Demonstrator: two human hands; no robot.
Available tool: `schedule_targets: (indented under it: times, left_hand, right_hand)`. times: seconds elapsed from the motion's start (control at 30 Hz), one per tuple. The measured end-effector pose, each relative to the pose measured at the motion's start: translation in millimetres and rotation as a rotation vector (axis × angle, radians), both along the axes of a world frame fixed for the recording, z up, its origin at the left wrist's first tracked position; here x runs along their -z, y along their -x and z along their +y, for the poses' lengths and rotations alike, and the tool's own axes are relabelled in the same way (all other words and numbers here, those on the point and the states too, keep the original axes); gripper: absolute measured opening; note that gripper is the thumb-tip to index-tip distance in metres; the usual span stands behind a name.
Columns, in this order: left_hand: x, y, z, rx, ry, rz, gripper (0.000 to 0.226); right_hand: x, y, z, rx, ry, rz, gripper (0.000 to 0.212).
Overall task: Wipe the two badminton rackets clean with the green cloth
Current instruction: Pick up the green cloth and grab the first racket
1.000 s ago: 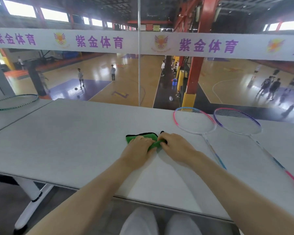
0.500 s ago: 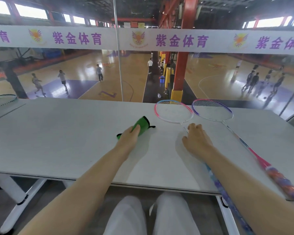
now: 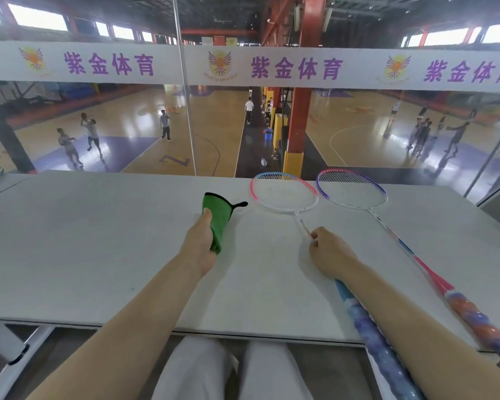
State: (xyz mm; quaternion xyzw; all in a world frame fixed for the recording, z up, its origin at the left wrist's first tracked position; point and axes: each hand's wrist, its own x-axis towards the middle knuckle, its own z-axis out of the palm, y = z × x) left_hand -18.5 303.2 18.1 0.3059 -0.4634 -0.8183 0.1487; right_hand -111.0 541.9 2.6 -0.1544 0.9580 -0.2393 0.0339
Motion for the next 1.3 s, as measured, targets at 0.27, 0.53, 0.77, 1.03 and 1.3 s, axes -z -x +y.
schedule_targets:
  times: [0.27,0.53,0.77,1.03,1.3]
  left_hand:
    - [6,17,-6,0.01,0.017,-0.002,0.033]
    - [15,27,-5,0.068,0.167,-0.051,0.045]
    - [11,21,0,0.065,0.223,-0.082,0.049]
    - [16,20,5,0.074,0.355,-0.104,0.045]
    - [5,12,32,0.052,0.485,-0.127,0.042]
  right_hand:
    - [12,-1,4,-0.007,0.169,0.031,0.02]
    - [8,-6,-3,-0.072,0.027,0.115,0.021]
    - [4,-5,-6,-0.089,-0.168,0.149,0.017]
    - [-17,-20,12,-0.041,-0.193,0.218,0.019]
    - [-32,-68,59,-0.002,-0.264,0.064,0.04]
